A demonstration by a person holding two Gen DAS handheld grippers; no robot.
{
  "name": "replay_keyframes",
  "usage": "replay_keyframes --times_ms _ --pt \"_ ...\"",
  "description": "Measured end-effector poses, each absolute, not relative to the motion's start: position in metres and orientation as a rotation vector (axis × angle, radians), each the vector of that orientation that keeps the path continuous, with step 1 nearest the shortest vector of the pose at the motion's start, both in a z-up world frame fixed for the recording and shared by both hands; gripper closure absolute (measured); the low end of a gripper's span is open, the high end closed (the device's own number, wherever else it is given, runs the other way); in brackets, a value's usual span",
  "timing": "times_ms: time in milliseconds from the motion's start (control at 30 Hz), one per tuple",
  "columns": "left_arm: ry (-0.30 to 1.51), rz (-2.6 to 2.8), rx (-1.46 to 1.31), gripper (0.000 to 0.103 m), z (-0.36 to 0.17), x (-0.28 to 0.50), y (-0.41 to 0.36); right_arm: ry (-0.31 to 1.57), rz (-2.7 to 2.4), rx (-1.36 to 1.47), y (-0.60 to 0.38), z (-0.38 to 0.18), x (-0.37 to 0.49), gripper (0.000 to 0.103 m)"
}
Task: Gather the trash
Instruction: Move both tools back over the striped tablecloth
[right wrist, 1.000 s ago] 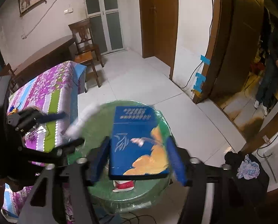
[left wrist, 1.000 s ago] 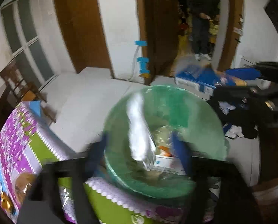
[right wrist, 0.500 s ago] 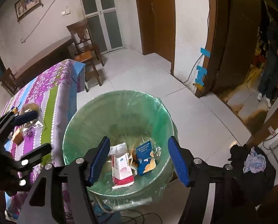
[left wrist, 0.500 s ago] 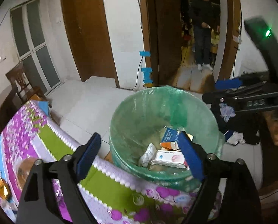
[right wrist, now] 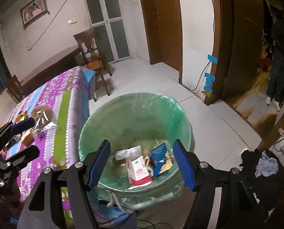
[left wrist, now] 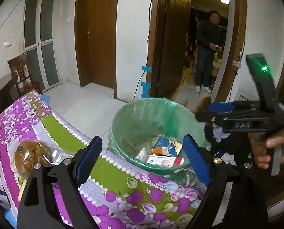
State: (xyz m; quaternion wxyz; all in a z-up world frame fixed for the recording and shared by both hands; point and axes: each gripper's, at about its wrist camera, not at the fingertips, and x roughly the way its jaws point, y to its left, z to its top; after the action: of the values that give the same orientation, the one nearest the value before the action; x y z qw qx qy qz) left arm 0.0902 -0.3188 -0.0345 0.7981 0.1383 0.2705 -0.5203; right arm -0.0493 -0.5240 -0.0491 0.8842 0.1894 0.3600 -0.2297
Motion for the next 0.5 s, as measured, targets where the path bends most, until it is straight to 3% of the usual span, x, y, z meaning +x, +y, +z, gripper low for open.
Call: replay_keyframes --times_ms 500 --pt "0.344 -0.799 0.225 0.017 -0.006 0.108 -0.189 0.662 -0.347 0.486 -0.454 -0.048 -0.018 0.028"
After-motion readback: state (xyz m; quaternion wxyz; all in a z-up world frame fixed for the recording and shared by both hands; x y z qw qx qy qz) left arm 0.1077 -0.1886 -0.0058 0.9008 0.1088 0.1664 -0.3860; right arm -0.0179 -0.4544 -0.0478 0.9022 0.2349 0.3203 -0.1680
